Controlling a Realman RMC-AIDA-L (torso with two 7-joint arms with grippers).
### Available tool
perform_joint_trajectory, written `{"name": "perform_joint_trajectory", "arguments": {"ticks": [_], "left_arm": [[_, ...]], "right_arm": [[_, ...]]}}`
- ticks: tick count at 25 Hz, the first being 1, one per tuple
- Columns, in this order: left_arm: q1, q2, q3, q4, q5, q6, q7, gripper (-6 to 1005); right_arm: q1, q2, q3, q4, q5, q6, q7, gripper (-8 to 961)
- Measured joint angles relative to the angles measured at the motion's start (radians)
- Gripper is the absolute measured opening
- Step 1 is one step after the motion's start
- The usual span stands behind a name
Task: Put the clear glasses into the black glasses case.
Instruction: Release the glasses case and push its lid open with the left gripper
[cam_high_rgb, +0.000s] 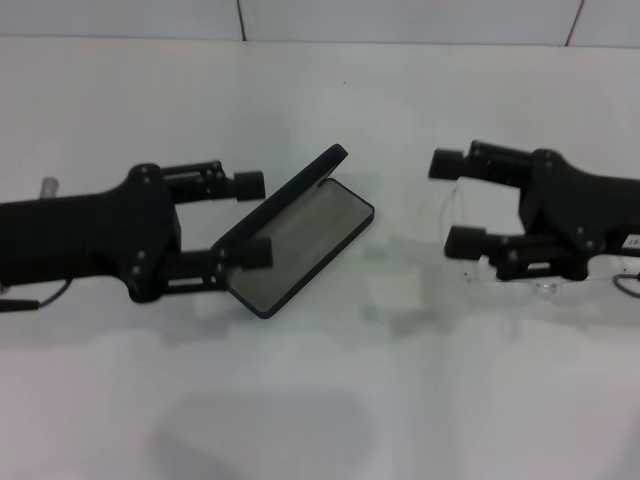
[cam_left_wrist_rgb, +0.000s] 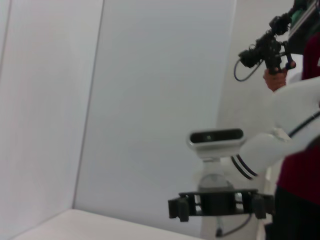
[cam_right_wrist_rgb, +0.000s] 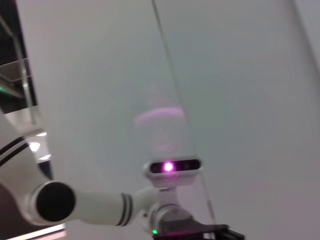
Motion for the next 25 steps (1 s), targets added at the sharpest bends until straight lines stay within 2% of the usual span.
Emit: {"name": "perform_joint_trajectory", "arguments": {"ticks": [1, 2, 3, 7, 8, 9, 10, 14, 16, 20, 25], "left_arm": [[-0.004, -0.001, -0.016, 0.003, 0.000, 0.000, -0.008, 680], [-0.009, -0.001, -0.040, 0.033, -0.010, 0.000, -0.054, 680], [-0.009, -0.004, -0.047, 0.070, -0.027, -0.002, -0.104, 680], [-0.011, -0.015, -0.048, 0.163, -0.056, -0.029, -0.233, 678], [-0.011, -0.023, -0.044, 0.219, -0.058, -0.053, -0.306, 678], [-0.011, -0.037, -0.027, 0.332, -0.045, -0.103, -0.429, 678], [-0.011, -0.049, 0.013, 0.456, 0.000, -0.168, -0.563, 677], [-0.022, -0.049, 0.180, 0.643, 0.169, -0.324, -0.857, 676], [-0.046, -0.049, 0.274, 0.707, 0.304, -0.392, -0.988, 603], [-0.088, -0.052, 0.468, 0.758, 0.519, -0.498, -1.184, 607], [-0.144, -0.052, 0.671, 0.762, 0.712, -0.549, -1.327, 599]], "right_arm": [[-0.005, -0.003, 0.000, 0.003, 0.015, 0.001, 0.000, 876], [-0.021, -0.015, 0.000, 0.007, 0.052, 0.001, 0.000, 876], [-0.021, -0.015, 0.000, 0.007, 0.052, 0.001, 0.000, 876], [-0.077, -0.048, 0.000, 0.022, 0.158, -0.005, 0.000, 876], [-0.089, -0.053, 0.000, 0.032, 0.187, -0.007, 0.000, 876], [-0.104, -0.058, 0.000, 0.046, 0.212, -0.009, 0.000, 876], [-0.120, -0.063, 0.000, 0.065, 0.244, -0.017, 0.000, 876], [-0.180, -0.079, 0.000, 0.132, 0.342, -0.089, 0.000, 875], [-0.207, -0.083, 0.000, 0.158, 0.381, -0.127, -0.001, 875], [-0.254, -0.084, -0.001, 0.188, 0.443, -0.180, -0.016, 875], [-0.275, -0.082, -0.006, 0.189, 0.459, -0.185, -0.035, 875]]}}
